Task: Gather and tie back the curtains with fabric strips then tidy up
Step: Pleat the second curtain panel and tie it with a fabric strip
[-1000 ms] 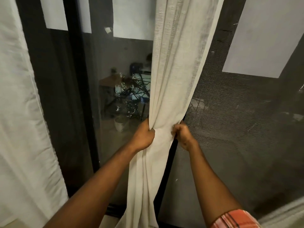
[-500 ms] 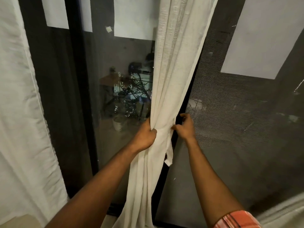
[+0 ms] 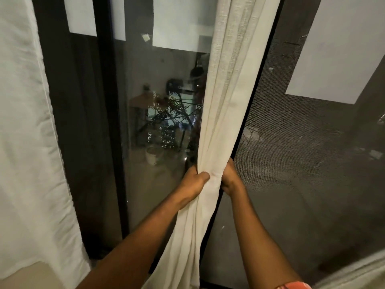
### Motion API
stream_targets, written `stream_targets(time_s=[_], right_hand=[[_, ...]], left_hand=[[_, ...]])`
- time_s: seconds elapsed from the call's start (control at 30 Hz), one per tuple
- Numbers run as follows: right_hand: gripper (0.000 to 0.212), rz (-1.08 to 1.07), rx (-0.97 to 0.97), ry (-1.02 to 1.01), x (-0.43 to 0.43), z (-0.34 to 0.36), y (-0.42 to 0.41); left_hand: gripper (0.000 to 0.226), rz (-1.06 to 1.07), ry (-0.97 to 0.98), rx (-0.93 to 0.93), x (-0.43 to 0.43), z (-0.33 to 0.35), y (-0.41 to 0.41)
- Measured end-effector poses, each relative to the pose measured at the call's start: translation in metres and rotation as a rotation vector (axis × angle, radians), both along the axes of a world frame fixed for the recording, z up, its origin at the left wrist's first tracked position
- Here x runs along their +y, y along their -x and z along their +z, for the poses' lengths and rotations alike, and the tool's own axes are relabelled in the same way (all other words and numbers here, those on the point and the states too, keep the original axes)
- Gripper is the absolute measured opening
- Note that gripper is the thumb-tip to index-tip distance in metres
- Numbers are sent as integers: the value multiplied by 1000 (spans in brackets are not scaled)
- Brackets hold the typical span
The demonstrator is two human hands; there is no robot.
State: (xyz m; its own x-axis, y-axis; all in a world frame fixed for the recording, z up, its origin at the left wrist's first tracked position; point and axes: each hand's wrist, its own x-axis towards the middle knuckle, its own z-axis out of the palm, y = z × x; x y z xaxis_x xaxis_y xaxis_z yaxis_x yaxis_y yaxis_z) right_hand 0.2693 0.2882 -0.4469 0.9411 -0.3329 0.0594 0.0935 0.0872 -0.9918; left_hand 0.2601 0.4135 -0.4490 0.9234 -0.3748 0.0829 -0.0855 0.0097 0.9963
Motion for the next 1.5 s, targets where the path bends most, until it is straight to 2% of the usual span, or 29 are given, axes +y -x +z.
stream_targets(time_s=[0.07, 0.13, 0.27, 0.4, 0.47, 0.5, 0.6, 0.7, 0.77, 0.8, 0.87, 0.93, 1.03, 1.07, 1.13, 1.2, 1.23, 1.3, 1.33, 1.43, 1.5], right_hand=[[33, 65, -5, -255, 4, 1, 7], [40, 85, -39, -362, 6, 1, 11], [43, 100, -114, -387, 8, -2, 16], [88, 247, -166, -332, 15, -10, 21], [98, 268, -160, -241, 18, -16, 22], [93, 261, -151, -137, 20, -17, 23], [58, 197, -98, 163, 24, -7, 25], [40, 97, -86, 143, 24, -2, 27], [32, 43, -96, 130, 22, -4, 25], [30, 22, -92, 135, 21, -5, 24], [31, -4, -77, 143, 17, -6, 23], [32, -12, -77, 140, 14, -5, 23], [37, -2, -66, 107, 11, -5, 23], [40, 7, -61, 95, 10, -6, 23], [40, 37, -42, 64, 11, -7, 22], [32, 78, -26, 36, 13, -8, 22], [28, 96, -20, 27, 15, -8, 21], [30, 126, -15, 21, 18, -7, 21], [34, 137, -14, 21, 18, -7, 21], [45, 103, -1, 2, 17, -6, 21], [43, 51, 14, 1, 14, -6, 21]], left_hand=[[38, 14, 32, 90, 2, -12, -4], [40, -5, 54, 144, 3, -23, -6], [42, -55, 83, 109, 1, -34, -8], [54, 17, 138, 105, 0, -35, -15], [65, 48, 162, 104, 1, -36, -17], [72, 44, 182, 86, 2, -37, -18], [99, -29, 177, -28, 4, -35, -20], [102, -128, 60, -110, 12, -30, -22], [108, -233, -108, -118, 23, -29, -26], [107, -285, -190, -98, 30, -29, -29], [90, -312, -277, -21, 43, -27, -36], [64, -214, -335, -5, 51, -26, -45], [24, -19, -537, -264, 61, -25, -57], [23, 23, -583, -344, 64, -27, -61], [43, -4, -582, -393, 69, -27, -67], [66, -133, -459, -297, 68, -20, -64], [69, -175, -351, -202, 65, -17, -62], [59, -228, -158, -48, 59, -10, -60], [48, -235, -138, -28, 58, -6, -59], [17, -204, -251, -118, 64, 0, -58], [13, -194, -288, -137, 72, 1, -60]])
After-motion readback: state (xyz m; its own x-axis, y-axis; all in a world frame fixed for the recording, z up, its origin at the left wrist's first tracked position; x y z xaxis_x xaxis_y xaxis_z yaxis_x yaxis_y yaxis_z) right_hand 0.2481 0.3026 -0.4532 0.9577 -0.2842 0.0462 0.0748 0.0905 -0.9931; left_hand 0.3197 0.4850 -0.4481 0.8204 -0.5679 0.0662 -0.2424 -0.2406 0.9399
